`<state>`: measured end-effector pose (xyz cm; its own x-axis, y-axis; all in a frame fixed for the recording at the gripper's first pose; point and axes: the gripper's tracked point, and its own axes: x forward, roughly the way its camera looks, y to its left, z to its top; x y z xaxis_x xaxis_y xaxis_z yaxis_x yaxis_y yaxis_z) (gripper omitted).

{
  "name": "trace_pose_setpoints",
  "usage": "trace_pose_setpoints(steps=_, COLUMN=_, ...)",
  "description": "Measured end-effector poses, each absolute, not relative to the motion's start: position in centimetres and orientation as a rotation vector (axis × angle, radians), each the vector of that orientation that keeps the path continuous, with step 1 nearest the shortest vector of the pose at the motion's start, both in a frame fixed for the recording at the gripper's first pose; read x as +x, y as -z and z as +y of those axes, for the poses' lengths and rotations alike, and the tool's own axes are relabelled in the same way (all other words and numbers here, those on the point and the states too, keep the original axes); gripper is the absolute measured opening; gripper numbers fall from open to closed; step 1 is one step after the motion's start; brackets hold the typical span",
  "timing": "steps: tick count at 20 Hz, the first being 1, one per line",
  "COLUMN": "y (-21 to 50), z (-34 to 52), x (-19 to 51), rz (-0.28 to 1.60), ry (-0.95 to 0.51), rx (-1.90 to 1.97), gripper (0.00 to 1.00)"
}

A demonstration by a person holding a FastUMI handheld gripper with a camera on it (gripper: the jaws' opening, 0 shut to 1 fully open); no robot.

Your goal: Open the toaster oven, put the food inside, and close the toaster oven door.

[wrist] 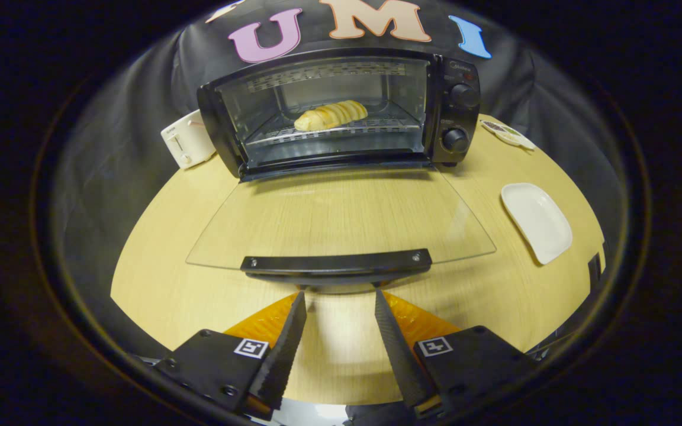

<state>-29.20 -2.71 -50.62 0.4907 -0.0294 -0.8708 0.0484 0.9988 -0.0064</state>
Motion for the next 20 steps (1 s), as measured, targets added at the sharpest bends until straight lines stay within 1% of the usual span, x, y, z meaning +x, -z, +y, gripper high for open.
trace_pose_setpoints(steps=6, y=49.9, z=-2.9, x=-28.9, rz=1.05, ry=0.029, rx=-0.02, gripper=0.77)
trace_pose_setpoints(steps=11, y=47.7, z=-2.7, x=-27.9, rz=1.006, ry=0.017, rx=-0.029, gripper=0.77)
trace_pose_setpoints(steps=20, y=42.3, z=-1.9, x=-21.2, rz=0.856, ry=-0.011, rx=-0.032, gripper=0.76)
